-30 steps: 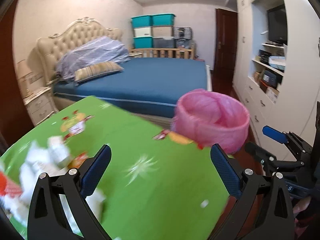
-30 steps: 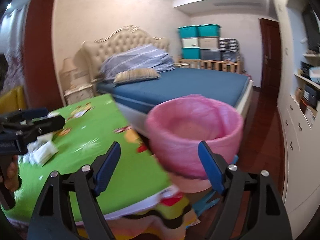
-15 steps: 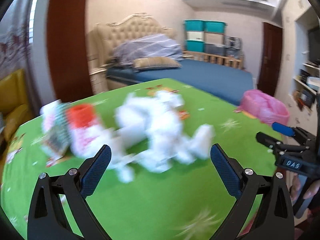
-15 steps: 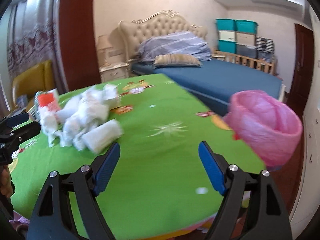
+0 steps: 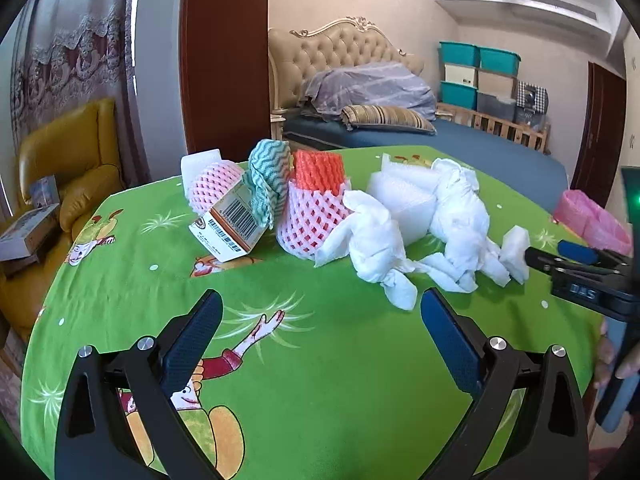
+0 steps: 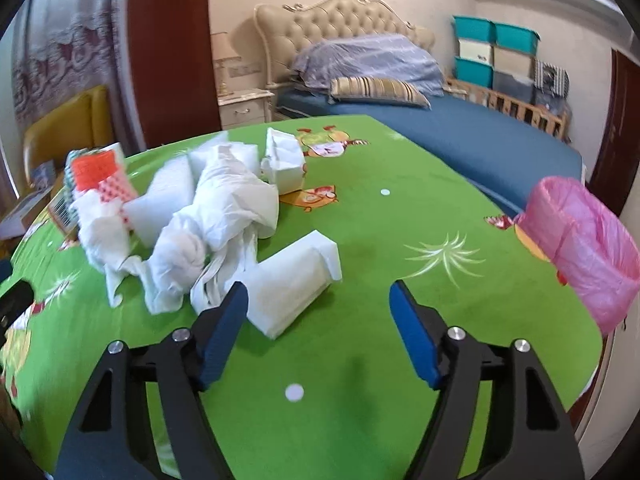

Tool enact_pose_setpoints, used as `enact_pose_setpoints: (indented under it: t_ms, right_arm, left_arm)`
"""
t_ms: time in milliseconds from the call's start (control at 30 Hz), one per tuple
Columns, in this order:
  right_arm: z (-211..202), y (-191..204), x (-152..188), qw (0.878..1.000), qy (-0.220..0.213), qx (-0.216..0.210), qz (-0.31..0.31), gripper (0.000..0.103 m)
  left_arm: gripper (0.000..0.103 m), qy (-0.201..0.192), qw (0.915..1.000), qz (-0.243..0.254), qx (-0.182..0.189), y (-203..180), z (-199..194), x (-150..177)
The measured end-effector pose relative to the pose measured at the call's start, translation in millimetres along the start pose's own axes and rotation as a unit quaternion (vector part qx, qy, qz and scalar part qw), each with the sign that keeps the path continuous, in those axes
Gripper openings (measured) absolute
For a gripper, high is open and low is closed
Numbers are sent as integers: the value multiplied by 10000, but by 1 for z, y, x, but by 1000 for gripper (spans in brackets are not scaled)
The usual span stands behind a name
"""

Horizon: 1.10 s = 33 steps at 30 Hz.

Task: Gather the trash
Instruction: 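Move both open tools back over the table, then grasp a crumpled tissue with the left tool while the right tool grasps a folded white tissue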

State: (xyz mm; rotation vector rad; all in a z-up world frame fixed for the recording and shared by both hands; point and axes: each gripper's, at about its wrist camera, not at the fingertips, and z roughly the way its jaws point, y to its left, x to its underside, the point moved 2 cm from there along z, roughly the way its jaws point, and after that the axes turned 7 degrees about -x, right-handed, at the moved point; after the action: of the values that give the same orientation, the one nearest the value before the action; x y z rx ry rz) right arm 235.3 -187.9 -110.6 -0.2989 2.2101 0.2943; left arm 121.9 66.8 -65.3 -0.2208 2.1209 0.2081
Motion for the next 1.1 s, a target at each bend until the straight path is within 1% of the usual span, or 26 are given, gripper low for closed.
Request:
enact_pose_setpoints:
  t_ms: [100,200,233,333,500,567,667,700,733,767,800,833,867,933,1033,1100]
  right_arm:
    - [7,4,-3,9999,83,92,-55,68]
    - [9,5,-11,9999,101,39,27,68]
    - [13,5,-13,9997,165,154,49,66]
    - [22,6,-12,9990,375,255,28,65]
    - [25,13,-8,9979,433,403,-266,65]
    - [25,10,-7,9979,490,323,-278,65]
    - [25,1,-7,9980,630,-45,-53,65]
    - [25,-1,-6,9978,657,-130,-23,63]
    - [24,-1,-6,9976,648,-225,-28,44]
    - [23,0,-6,9970,622,-457,-56,31]
    - [20,1,-7,9970,577,-513,-92,22]
    - [16,1,-8,9978,472,-449,-150,1]
    - [9,0,-10,9984,351,-380,-226,0]
    - [-3,-6,-12,9985,172,-476,-207,0]
    - [-16,-18,-11,9989,19,-426,-207,0]
    - [-19,-28,-8,9986,44,-516,-117,0]
  left_arm:
    - [94,50,10000,55,-50,-2,1,2]
    - [94,46,9998,184,-67,-12,2,2]
    - [94,21,9997,223,-93,-13,1,2]
    - [94,-87,9993,331,-159,-19,-2,3]
    - [94,-135,9986,464,-199,-25,-4,4]
    - [94,-109,9986,487,-175,-28,-3,4]
    - [94,-21,9988,475,-95,-31,0,6]
    - [94,15,9988,481,-68,-33,2,7]
    - [94,50,9987,514,-48,-36,3,7]
    - [94,56,9984,556,-45,-39,3,7]
    - [94,47,9983,578,-42,-40,4,7]
    - [94,23,9981,621,-2,-45,3,5]
    - [94,16,9980,637,37,-48,3,5]
    - [94,44,9977,648,196,-56,4,0]
    - [94,122,9972,569,466,-69,10,-8]
    - [94,218,9959,611,631,-84,18,-15]
